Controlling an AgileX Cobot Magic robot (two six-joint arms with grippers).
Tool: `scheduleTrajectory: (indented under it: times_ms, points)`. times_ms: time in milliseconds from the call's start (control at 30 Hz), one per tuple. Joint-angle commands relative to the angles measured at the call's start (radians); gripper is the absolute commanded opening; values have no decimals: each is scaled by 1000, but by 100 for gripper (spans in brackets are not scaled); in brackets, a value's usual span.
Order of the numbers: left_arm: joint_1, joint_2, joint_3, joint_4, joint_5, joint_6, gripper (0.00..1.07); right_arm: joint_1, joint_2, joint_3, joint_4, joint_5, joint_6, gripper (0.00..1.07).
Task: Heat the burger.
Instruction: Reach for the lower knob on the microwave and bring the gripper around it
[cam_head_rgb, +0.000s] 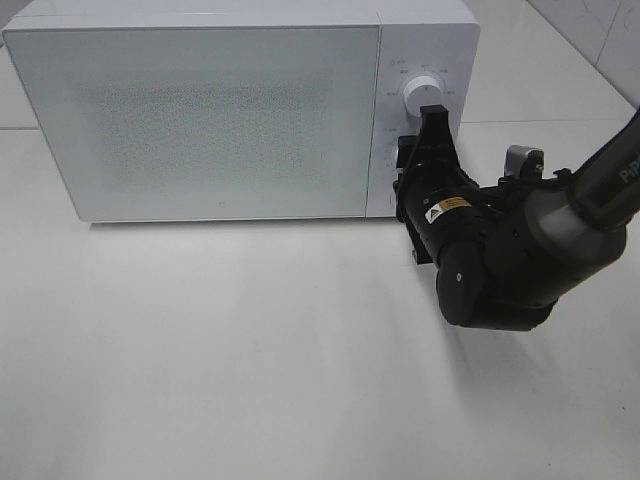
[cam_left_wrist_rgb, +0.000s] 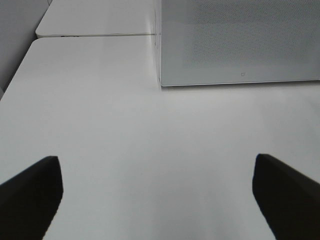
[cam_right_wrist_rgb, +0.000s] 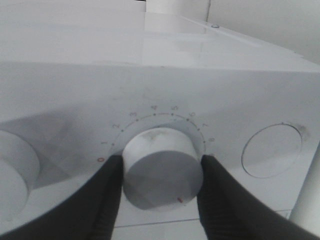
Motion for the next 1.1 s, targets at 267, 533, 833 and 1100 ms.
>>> scheduleTrajectory:
  times_ms: [267, 533, 833, 1100]
  points:
    - [2, -20, 4, -2, -1, -4, 98, -5, -5, -39, -105, -59, 148, 0]
    - [2, -20, 4, -2, -1, -4, 98, -5, -5, -39, -84, -59, 131, 2]
    - [2, -20, 4, -2, -1, -4, 98, -5, -5, -39, -1, -58, 47, 19]
    - [2, -20, 4, -2, -1, -4, 98, -5, -5, -38, 39, -46, 8, 46]
